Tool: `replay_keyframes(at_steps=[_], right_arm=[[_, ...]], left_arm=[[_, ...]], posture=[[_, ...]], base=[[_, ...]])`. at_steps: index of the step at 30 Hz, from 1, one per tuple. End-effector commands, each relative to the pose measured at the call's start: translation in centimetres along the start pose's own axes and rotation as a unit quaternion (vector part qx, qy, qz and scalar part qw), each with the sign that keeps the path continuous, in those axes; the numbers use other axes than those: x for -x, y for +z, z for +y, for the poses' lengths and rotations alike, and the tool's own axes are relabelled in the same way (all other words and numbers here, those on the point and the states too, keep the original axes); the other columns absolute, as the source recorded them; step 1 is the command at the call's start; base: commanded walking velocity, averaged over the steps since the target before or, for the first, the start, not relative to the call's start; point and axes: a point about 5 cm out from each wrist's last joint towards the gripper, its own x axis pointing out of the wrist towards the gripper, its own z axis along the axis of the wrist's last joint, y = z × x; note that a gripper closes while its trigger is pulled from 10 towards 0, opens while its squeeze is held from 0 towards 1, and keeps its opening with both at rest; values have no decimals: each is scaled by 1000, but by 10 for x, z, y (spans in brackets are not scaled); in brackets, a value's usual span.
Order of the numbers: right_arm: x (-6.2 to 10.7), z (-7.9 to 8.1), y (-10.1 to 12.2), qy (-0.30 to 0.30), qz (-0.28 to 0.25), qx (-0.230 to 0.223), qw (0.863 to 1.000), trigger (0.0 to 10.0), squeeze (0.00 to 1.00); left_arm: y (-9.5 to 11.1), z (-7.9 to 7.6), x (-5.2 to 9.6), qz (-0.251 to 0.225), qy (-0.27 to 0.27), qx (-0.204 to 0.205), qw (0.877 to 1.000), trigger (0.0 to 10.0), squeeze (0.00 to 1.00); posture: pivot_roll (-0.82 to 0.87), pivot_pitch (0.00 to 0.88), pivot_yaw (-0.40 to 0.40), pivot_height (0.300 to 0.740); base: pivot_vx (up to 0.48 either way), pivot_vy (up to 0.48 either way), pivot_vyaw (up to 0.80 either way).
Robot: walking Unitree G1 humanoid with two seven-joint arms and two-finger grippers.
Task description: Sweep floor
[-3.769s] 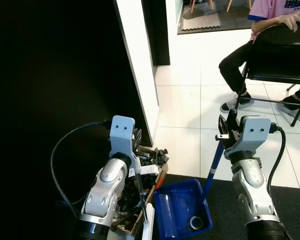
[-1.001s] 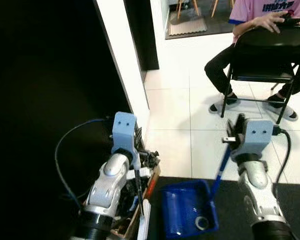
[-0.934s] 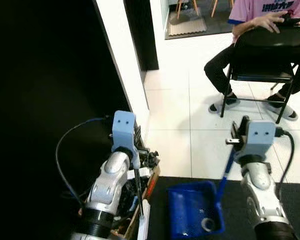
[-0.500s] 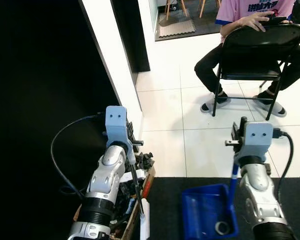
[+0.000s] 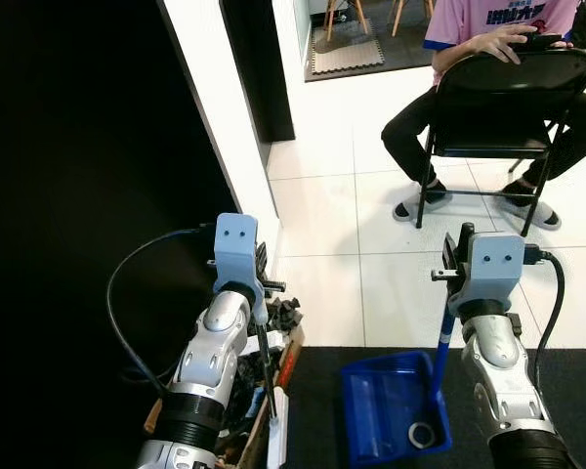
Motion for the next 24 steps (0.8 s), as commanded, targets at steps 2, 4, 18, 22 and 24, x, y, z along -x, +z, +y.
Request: replay_keyframes(at_steps=[2, 4, 18, 22, 24], right_arm=[[0, 4, 6, 5, -20, -5, 1000, 10000, 0], [0, 4, 6, 5, -20, -5, 1000, 10000, 0], [0, 2, 5, 2, -18, -6, 1000, 10000, 0], [0, 2, 5, 2, -17, -7, 1000, 10000, 0], [0, 3, 5, 2, -17, -8, 1000, 10000, 0]], left_arm=[[-1, 10, 1, -2, 14, -20, 1000, 10000, 0], [-1, 10, 1, -2, 14, -20, 1000, 10000, 0], [0, 12, -1, 7, 23, -21, 999, 10000, 0], [-1, 12, -2, 8, 24, -22, 999, 10000, 0], [0, 13, -2, 8, 24, -22, 999, 10000, 0]], posture=[[-91, 113, 127, 740], [-91, 113, 127, 740], [-91, 115, 129, 740], [-89, 115, 129, 740], [-89, 115, 129, 740]], base=[[0, -469, 0], [0, -469, 0], [0, -196, 0], [0, 0, 0], [0, 0, 0]])
